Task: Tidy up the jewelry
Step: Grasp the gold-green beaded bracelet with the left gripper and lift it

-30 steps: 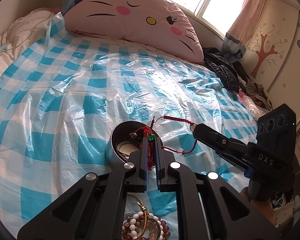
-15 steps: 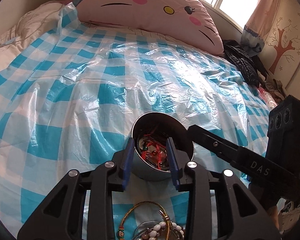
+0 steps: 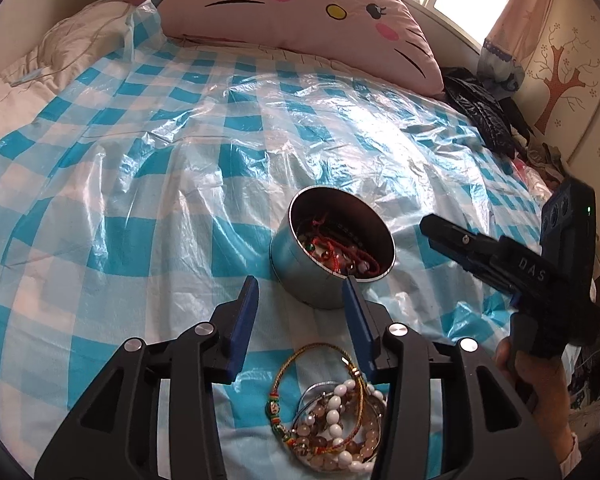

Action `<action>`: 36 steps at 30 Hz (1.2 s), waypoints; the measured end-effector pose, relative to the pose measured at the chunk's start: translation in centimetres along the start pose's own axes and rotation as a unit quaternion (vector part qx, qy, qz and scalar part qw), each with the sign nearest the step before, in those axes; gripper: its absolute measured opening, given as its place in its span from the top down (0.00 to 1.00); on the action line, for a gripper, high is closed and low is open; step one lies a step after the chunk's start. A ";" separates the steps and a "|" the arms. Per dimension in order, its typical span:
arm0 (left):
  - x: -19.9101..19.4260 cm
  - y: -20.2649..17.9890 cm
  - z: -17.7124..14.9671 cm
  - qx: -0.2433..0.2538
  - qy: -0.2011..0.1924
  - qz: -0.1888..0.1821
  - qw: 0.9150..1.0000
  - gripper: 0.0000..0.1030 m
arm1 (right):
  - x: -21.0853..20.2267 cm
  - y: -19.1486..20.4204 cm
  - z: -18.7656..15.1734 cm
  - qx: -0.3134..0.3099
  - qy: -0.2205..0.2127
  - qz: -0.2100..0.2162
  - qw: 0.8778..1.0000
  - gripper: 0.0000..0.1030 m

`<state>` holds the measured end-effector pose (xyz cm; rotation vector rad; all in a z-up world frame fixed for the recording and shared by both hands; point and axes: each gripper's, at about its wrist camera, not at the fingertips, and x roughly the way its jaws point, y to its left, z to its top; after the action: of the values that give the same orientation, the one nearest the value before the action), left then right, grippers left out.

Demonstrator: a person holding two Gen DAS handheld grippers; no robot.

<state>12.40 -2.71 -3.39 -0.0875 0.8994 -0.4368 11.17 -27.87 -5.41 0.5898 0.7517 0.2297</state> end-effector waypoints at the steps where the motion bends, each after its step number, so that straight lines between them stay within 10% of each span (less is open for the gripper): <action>1: 0.1 -0.2 -0.5 0.011 0.007 0.008 1.000 0.60 | -0.1 0.1 0.0 0.000 0.001 0.000 1.000 0.47; 18: 3.0 -2.6 -3.7 0.193 0.101 0.098 0.971 0.61 | -2.2 0.9 -2.3 -0.001 0.011 -0.008 1.000 0.33; 26: 2.2 -3.4 -4.9 0.213 0.101 0.105 0.966 0.93 | -2.6 1.0 -2.8 -0.001 0.012 -0.009 1.000 0.33; 36: -2.0 -0.9 -4.6 0.059 0.036 0.051 0.996 0.93 | -4.1 1.3 -5.1 -0.008 0.023 -0.018 1.000 0.30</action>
<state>7.43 -2.25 -4.51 0.0832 0.9428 -0.3986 4.71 -26.35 -5.25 0.5563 0.8032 0.2156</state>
